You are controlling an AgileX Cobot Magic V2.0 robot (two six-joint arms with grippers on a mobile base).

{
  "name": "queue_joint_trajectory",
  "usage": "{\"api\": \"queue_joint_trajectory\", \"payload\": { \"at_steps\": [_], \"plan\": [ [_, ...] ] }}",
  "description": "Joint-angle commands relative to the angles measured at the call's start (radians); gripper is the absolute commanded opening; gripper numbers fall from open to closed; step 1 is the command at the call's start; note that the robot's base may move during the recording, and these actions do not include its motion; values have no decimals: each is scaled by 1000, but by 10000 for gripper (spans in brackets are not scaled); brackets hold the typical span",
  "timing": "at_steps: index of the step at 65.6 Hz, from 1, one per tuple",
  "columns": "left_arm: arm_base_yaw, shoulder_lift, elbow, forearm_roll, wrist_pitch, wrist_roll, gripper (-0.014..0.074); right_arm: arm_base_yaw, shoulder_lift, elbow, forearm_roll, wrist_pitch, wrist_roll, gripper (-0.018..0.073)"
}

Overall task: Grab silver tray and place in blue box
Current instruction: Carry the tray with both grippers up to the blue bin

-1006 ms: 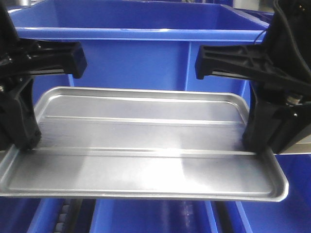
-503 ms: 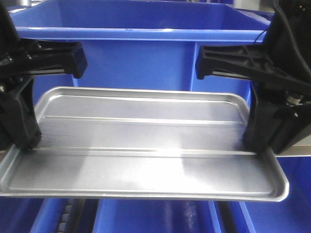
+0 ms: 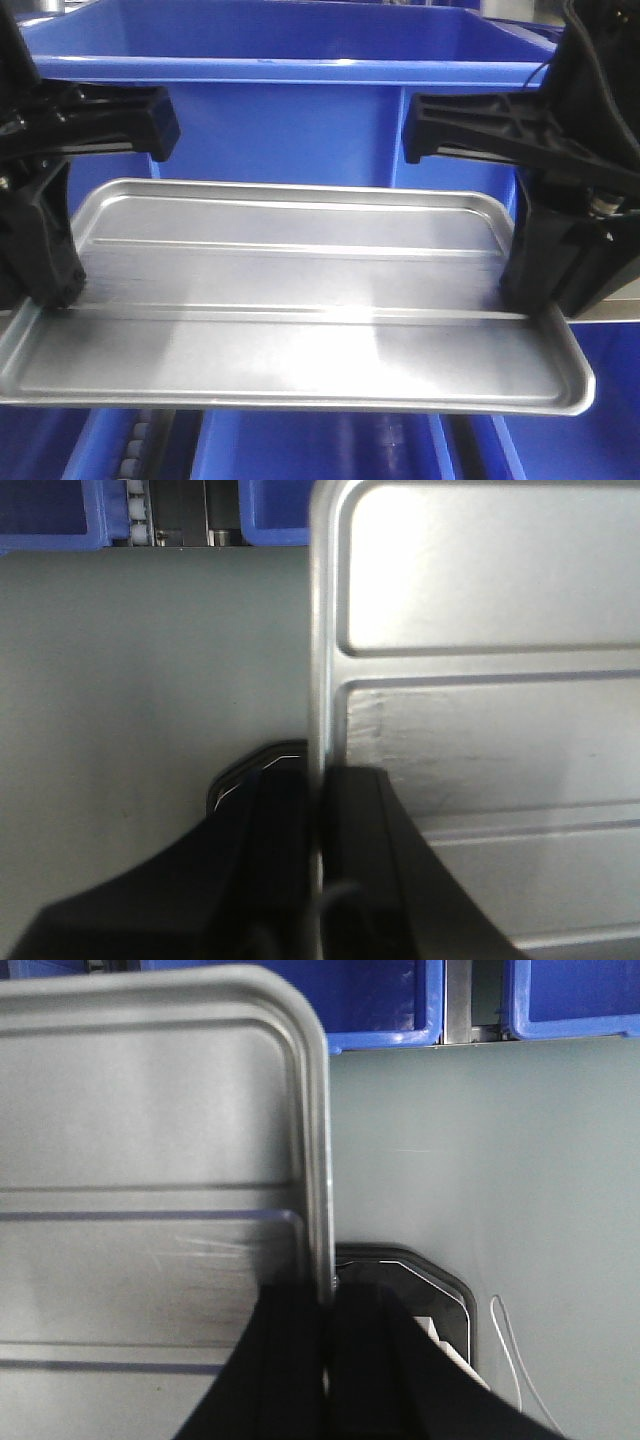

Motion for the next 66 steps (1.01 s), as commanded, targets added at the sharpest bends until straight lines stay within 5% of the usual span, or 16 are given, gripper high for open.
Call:
{"api": "queue_joint_trajectory", "payload": {
  "at_steps": [1,14,66],
  "plan": [
    [-4,-28,-22,20,-1,2,-6,-2,-33,-23,-66,-25,-1,57],
    [-4,-28,-22,-20,-1,2,-6,-2,-33,-23,-204,-52,-1,57],
    [-4,-28,-22,23,-44,2,-6,-2,-33,-23,-102,-120,-1,57]
  ]
}}
